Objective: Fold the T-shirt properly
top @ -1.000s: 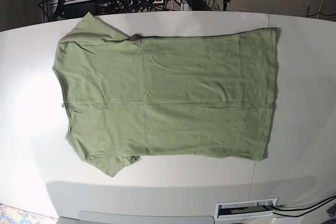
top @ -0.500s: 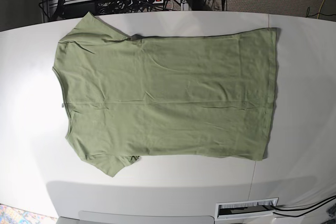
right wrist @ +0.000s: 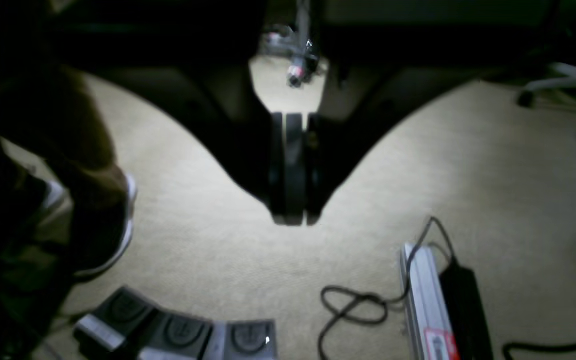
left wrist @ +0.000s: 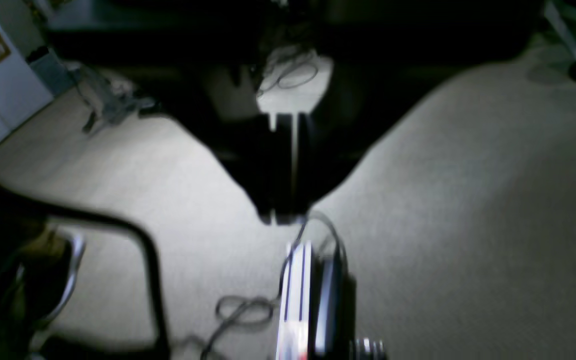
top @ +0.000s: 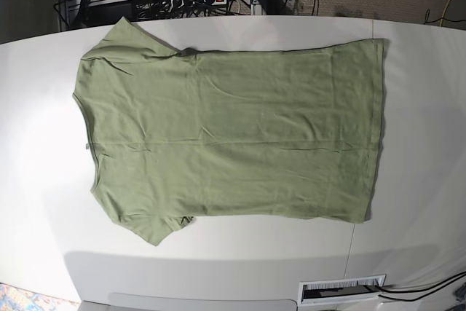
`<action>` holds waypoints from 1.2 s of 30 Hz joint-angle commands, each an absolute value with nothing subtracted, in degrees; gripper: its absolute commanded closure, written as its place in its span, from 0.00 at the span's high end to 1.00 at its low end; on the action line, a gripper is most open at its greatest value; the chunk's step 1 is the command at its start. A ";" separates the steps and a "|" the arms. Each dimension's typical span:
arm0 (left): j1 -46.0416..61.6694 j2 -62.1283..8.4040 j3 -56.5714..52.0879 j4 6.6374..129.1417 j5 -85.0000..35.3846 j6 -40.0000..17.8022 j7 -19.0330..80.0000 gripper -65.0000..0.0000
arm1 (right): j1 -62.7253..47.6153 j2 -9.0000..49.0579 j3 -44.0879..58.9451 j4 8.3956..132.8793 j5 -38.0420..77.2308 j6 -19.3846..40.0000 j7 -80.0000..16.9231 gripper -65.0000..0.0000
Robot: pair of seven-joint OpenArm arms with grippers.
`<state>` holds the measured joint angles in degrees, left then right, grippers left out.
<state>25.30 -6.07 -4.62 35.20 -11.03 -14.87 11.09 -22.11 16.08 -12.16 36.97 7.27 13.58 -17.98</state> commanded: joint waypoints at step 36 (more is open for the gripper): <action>62.96 -19.64 -4.78 105.80 3.20 -18.90 16.58 0.00 | -52.86 39.99 -9.69 100.47 -6.02 13.87 -29.28 0.00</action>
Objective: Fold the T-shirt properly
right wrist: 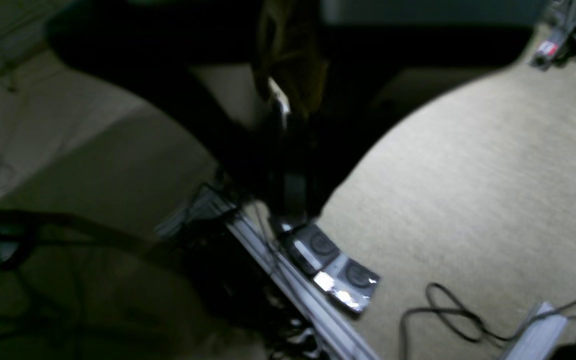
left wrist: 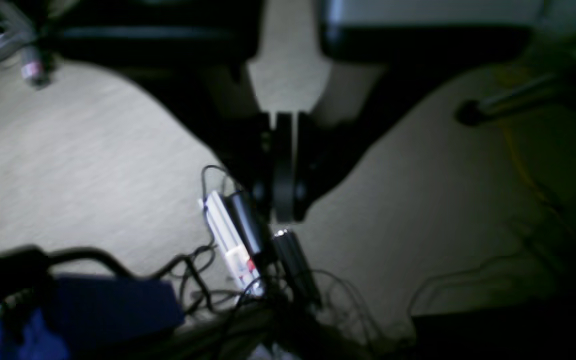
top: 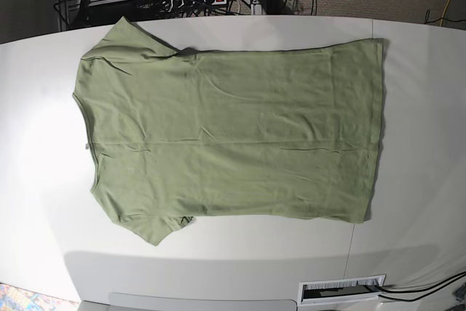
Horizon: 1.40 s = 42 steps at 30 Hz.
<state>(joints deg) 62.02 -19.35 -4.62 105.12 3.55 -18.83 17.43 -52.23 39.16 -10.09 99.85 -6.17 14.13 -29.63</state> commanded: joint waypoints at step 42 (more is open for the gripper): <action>48.75 -41.80 -4.67 124.38 22.55 -22.13 14.85 0.29 | -56.97 39.99 7.94 128.79 -18.15 13.96 -37.95 0.21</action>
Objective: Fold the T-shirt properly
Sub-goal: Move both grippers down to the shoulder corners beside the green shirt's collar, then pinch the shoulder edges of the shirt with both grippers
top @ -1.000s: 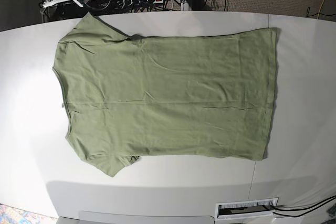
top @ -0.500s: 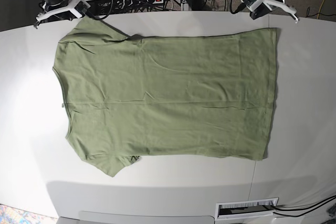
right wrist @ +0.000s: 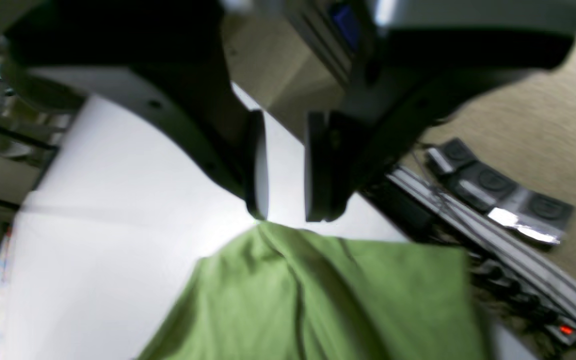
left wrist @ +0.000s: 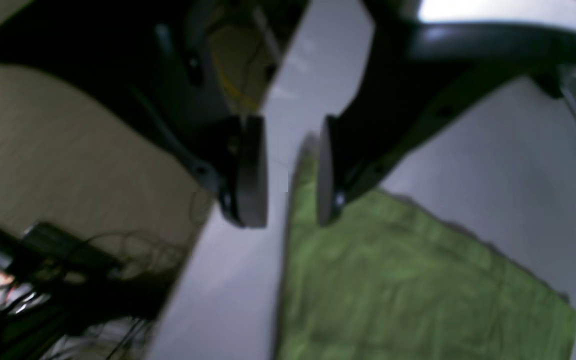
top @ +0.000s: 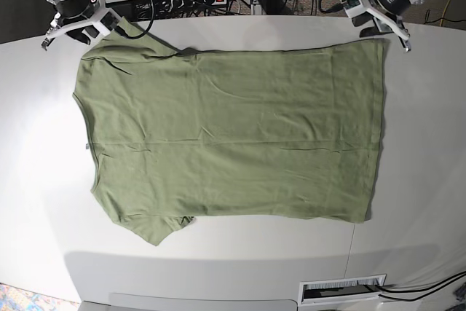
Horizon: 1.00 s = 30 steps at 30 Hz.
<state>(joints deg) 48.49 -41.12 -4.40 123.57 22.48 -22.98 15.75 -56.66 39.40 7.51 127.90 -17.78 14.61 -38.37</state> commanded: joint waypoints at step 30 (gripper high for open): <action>36.03 -48.12 4.38 108.88 24.45 -23.94 9.80 0.28 | -55.05 39.86 7.94 128.81 -18.52 13.93 -38.11 0.21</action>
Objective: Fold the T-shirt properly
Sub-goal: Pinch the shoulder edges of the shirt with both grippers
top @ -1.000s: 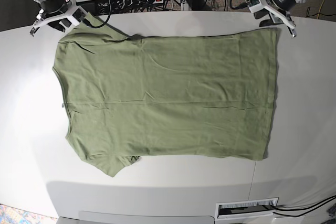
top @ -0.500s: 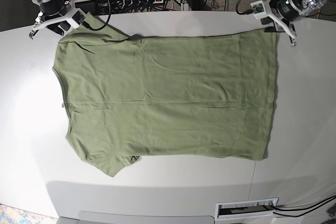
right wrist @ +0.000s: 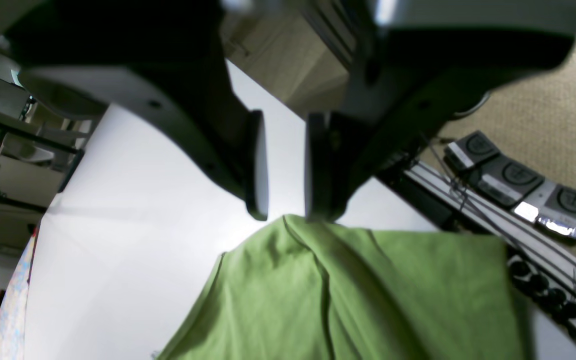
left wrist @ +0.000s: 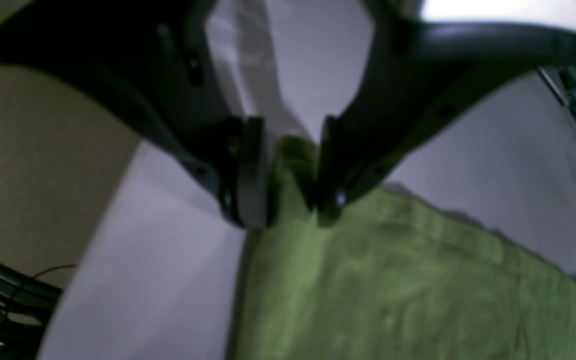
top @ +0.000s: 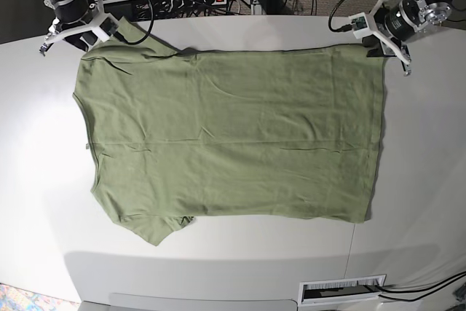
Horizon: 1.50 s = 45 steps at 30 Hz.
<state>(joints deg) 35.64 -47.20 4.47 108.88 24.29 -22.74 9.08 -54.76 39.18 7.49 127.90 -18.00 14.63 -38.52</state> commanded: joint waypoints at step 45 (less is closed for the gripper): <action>36.32 -48.12 4.38 111.77 17.96 -24.12 11.09 0.00 | -52.21 40.01 6.66 123.42 -7.94 30.26 -36.18 0.45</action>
<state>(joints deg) 36.27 -47.31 4.73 110.89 18.33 -24.49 11.75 -51.94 39.20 6.42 122.85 -7.90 30.50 -37.15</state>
